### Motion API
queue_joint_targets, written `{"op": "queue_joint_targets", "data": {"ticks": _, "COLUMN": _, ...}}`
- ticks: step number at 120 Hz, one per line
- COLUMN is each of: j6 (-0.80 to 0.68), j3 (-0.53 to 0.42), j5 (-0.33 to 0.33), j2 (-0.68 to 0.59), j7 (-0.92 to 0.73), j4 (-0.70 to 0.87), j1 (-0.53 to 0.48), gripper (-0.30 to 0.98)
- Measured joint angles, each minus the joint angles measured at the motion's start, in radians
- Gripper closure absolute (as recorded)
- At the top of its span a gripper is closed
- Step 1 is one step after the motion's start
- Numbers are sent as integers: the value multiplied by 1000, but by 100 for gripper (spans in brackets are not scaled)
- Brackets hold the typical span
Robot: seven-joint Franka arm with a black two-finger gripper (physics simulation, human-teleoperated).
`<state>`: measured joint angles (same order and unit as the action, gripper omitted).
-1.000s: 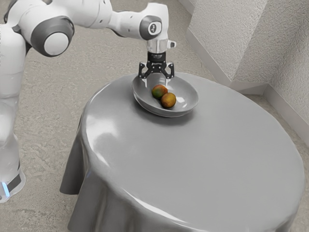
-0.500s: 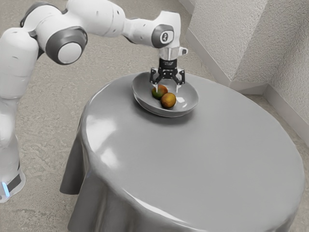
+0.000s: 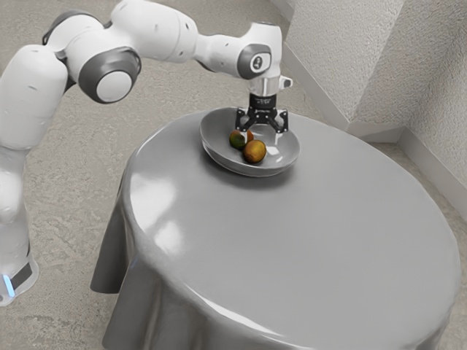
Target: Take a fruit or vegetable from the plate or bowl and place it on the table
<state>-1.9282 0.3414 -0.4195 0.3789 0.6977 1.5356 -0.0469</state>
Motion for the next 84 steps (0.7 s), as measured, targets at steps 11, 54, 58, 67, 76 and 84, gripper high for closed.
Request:
{"op": "queue_joint_targets", "data": {"ticks": 11, "j6": -1, "j3": -16, "j5": 0, "j2": 9, "j7": -1, "j4": -4, "j1": -11, "gripper": 4}}
{"op": "queue_joint_targets", "data": {"ticks": 54, "j6": -13, "j3": -44, "j5": -6, "j2": 35, "j7": -3, "j4": -5, "j1": -16, "gripper": 4}}
{"op": "queue_joint_targets", "data": {"ticks": 58, "j6": -16, "j3": -48, "j5": -6, "j2": 37, "j7": -3, "j4": -5, "j1": -16, "gripper": 5}}
{"op": "queue_joint_targets", "data": {"ticks": 67, "j6": -24, "j3": -55, "j5": -7, "j2": 40, "j7": -3, "j4": -6, "j1": -16, "gripper": 6}}
{"op": "queue_joint_targets", "data": {"ticks": 76, "j6": -31, "j3": -60, "j5": -7, "j2": 42, "j7": -3, "j4": -6, "j1": -18, "gripper": 7}}
{"op": "queue_joint_targets", "data": {"ticks": 84, "j6": -35, "j3": -62, "j5": -8, "j2": 48, "j7": -2, "j4": -6, "j1": -19, "gripper": 9}}
